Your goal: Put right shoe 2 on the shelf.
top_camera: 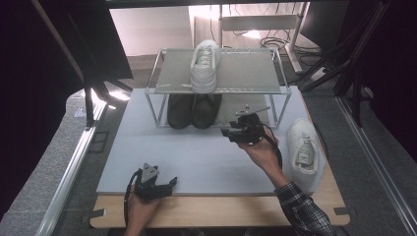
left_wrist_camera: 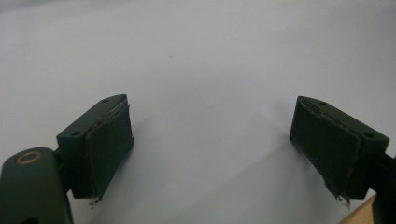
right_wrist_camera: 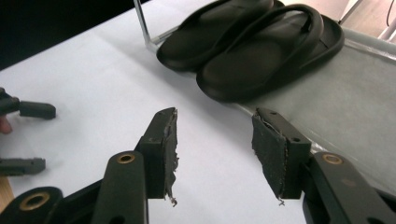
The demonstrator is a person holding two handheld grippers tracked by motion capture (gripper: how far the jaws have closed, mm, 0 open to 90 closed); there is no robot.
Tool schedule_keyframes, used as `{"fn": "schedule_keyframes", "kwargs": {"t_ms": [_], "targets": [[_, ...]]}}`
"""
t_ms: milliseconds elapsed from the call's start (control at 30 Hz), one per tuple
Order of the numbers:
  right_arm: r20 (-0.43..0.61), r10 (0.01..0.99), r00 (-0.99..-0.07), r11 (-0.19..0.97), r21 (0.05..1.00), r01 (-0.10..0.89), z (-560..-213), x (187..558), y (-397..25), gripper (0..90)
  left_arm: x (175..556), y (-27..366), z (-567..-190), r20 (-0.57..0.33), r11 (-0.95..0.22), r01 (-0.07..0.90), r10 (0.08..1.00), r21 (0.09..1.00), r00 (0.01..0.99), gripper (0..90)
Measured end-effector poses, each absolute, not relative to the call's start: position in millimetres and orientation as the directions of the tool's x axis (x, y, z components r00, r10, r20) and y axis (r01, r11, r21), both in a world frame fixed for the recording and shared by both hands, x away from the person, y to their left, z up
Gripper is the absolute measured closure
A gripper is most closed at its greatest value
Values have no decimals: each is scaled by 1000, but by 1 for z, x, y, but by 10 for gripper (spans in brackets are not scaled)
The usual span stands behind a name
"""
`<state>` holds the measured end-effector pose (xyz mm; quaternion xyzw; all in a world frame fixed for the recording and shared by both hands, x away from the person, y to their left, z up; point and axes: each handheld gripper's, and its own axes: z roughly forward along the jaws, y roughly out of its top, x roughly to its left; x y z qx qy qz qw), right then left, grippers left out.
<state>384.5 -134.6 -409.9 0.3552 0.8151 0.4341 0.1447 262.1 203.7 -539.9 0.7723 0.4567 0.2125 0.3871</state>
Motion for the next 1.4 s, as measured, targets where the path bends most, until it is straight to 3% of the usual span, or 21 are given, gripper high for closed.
{"fn": "schedule_keyframes", "kwargs": {"t_ms": [467,767,1200,1400], "targets": [[66,726,-685,370,802,470,-411,375,-165,552,262,204,-540,-25,-284,541,870,792,493,128],[73,743,-666,363,791,492,-408,371,-187,651,262,204,-540,-25,-284,541,870,792,493,128],[58,792,-607,351,771,532,-404,368,-225,873,262,204,-540,-26,-283,541,870,792,492,128],[50,824,-565,331,766,551,-403,367,-247,896,262,203,-540,-26,-282,542,871,792,491,128]]}}
